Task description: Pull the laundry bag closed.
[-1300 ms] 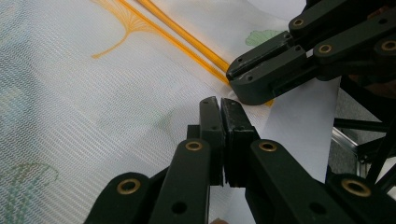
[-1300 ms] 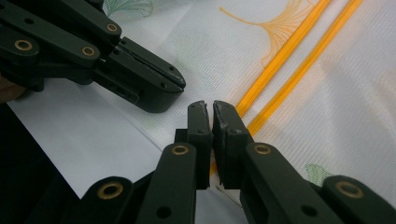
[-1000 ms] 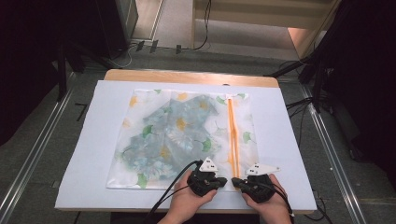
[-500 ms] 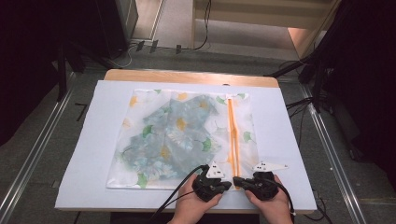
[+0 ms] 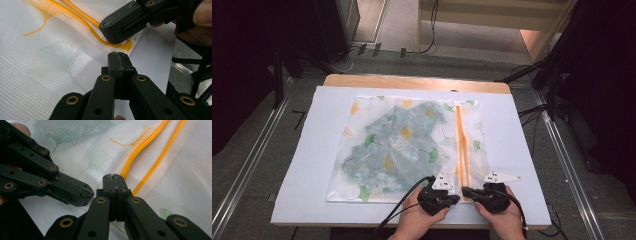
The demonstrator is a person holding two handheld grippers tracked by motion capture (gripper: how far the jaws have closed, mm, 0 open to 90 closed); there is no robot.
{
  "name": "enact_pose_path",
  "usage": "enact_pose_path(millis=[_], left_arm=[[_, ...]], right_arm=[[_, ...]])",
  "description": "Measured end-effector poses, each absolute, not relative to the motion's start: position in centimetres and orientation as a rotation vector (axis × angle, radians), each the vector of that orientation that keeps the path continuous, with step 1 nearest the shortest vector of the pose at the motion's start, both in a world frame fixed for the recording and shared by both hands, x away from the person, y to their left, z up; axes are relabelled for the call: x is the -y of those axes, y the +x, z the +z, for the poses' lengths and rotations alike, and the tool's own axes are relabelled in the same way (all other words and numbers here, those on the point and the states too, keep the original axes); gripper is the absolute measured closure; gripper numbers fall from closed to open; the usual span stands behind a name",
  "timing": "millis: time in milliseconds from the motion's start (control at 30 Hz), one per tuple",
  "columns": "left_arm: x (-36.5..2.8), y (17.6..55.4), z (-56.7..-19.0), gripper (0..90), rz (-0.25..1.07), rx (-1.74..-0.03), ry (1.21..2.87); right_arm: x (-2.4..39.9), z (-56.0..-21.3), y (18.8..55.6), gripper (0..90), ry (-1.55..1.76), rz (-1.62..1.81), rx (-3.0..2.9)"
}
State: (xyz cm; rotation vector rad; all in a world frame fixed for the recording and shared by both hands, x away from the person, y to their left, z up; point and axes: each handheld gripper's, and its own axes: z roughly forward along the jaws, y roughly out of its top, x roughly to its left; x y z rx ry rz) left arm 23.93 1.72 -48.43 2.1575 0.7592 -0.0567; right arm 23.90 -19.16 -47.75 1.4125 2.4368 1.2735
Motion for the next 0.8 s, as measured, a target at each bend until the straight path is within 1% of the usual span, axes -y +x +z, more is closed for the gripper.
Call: enact_pose_path(millis=[167, 200, 267, 433, 467, 533, 667, 800], left_arm=[[-1.8, 24.1, -48.4, 90.0, -0.070, -0.761, 2.159], [-1.8, 24.3, -48.5, 90.0, -0.122, -0.766, 2.141], [-1.7, 24.3, -48.4, 90.0, -0.129, -0.756, 2.149], [-1.3, 24.1, -48.4, 90.0, -0.095, -0.750, 2.155], [-1.0, 23.8, -48.3, 90.0, -0.054, -0.727, 2.175], [-0.8, 23.5, -48.3, 90.0, -0.030, -0.685, 2.193], [-0.9, 23.7, -48.4, 90.0, -0.077, -0.683, 2.193], [-0.9, 23.7, -48.3, 90.0, -0.077, -0.686, 2.197]], right_arm=[[19.1, -48.0, 24.0, 90.0, 1.427, 1.263, -2.443], [19.2, -48.3, 24.0, 90.0, 1.449, 1.282, -2.450], [19.3, -48.4, 24.0, 90.0, 1.447, 1.302, -2.458], [19.4, -48.5, 23.9, 90.0, 1.458, 1.314, -2.447], [19.3, -48.5, 23.9, 90.0, 1.457, 1.311, -2.450], [19.3, -48.5, 23.9, 90.0, 1.464, 1.310, -2.452], [19.5, -48.5, 24.0, 90.0, 1.486, 1.319, -2.452], [19.3, -48.3, 24.1, 90.0, 1.461, 1.306, -2.447]])
